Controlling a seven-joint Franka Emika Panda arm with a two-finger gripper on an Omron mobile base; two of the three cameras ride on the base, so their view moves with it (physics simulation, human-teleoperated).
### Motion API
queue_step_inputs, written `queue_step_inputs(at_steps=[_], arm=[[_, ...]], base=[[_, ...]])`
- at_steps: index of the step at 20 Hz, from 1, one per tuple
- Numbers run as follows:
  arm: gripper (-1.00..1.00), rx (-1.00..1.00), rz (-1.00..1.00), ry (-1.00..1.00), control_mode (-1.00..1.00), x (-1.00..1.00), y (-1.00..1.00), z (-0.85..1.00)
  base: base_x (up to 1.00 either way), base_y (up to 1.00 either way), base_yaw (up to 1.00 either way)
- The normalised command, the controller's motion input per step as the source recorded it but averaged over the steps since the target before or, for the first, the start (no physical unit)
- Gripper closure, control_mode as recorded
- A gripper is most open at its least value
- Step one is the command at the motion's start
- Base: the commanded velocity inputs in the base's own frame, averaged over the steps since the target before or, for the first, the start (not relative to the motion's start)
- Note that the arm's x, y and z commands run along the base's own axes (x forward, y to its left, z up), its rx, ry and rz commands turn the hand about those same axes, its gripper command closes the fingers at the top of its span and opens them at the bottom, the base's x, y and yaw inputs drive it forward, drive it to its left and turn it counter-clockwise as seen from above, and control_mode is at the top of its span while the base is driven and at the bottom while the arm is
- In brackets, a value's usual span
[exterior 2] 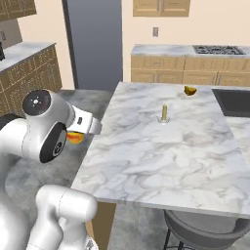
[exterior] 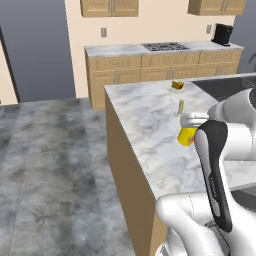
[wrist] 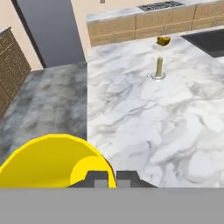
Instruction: Open the cabinet directly in front. Then move the liquor and the cup to the dining counter with the candle on it.
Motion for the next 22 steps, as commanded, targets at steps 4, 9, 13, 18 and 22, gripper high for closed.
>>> queue_step_inputs(at_steps=[4, 9, 13, 18, 22], arm=[[1.00, -0.01, -0.02, 0.48, -1.00, 0.30, -0.01, -0.30], [1.00, -0.03, 0.00, 0.19, -1.00, 0.08, 0.00, -0.27], [1.00, -0.08, 0.00, 0.06, -1.00, 0.08, -0.05, -0.58], [1.00, -0.05, 0.00, -0.03, -1.00, 0.19, -0.27, -0.52], [1.00, 0.00, 0.00, -0.15, -1.00, 0.43, -0.47, -0.35]], base=[[0.00, 0.00, 0.00], [0.00, 0.00, 0.00], [0.00, 0.00, 0.00], [0.00, 0.00, 0.00], [0.00, 0.00, 0.00]])
